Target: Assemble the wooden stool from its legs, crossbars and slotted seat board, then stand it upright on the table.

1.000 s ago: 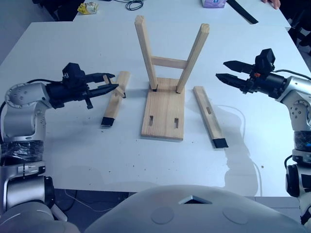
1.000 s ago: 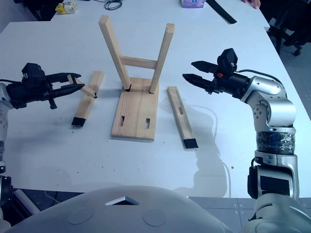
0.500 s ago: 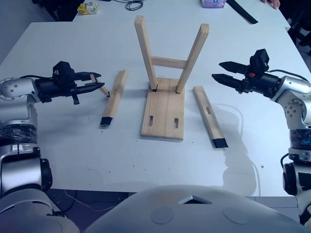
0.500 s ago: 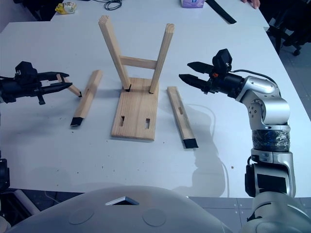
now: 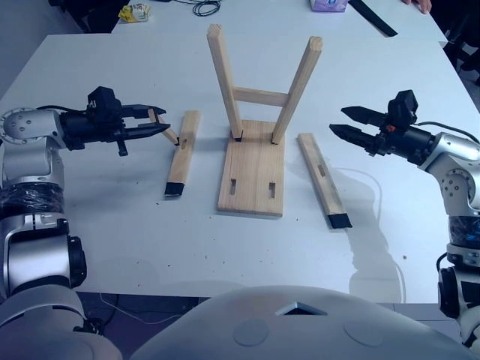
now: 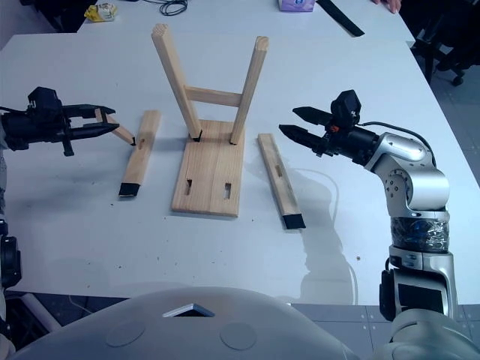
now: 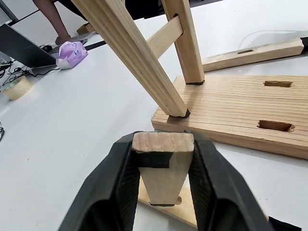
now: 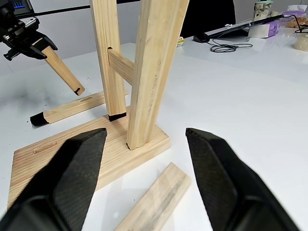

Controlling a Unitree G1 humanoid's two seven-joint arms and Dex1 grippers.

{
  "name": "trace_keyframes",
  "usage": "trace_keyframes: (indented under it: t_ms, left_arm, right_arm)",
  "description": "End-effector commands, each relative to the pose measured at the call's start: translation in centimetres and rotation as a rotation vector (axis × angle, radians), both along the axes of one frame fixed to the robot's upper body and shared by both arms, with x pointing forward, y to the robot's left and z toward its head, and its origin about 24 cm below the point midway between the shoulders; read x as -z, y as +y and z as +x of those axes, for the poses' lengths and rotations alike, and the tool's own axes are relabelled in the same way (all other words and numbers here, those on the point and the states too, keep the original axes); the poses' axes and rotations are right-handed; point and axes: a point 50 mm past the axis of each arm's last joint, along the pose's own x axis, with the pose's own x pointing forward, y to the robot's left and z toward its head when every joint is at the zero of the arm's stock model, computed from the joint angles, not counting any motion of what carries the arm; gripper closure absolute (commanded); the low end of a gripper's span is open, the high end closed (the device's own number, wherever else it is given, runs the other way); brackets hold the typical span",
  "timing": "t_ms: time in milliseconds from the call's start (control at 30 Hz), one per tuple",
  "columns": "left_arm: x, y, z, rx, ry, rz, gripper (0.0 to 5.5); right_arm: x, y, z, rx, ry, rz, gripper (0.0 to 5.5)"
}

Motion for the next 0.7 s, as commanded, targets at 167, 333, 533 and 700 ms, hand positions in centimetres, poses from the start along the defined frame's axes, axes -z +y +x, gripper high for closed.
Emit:
trace_keyframes:
  t_ms: [167,333,533,700]
  left_arm:
    - [2.5,0.2,0.3,-0.046,0.061,-0.013,4.18]
    - [4.5,0.0,-0.6,-0.055,0.115,-0.043,4.18]
    - [5.1,-0.4,-2.5,-0.003,0.176,-0.045,4.18]
    - [4.3,-0.6,-3.0,0.031,0.2,-0.026,4.18]
  right_arm:
    - [-0.3,-0.1,0.3,-0.007,-0.005,-0.007,2.47]
    - [-0.1,0.6,0.6,-0.024,0.008,0.013,2.47]
    - [0.9,0.7,0.3,-0.013,0.051,0.008,2.47]
    - [2.0,0.6,-1.1,0.022,0.08,0.022,2.47]
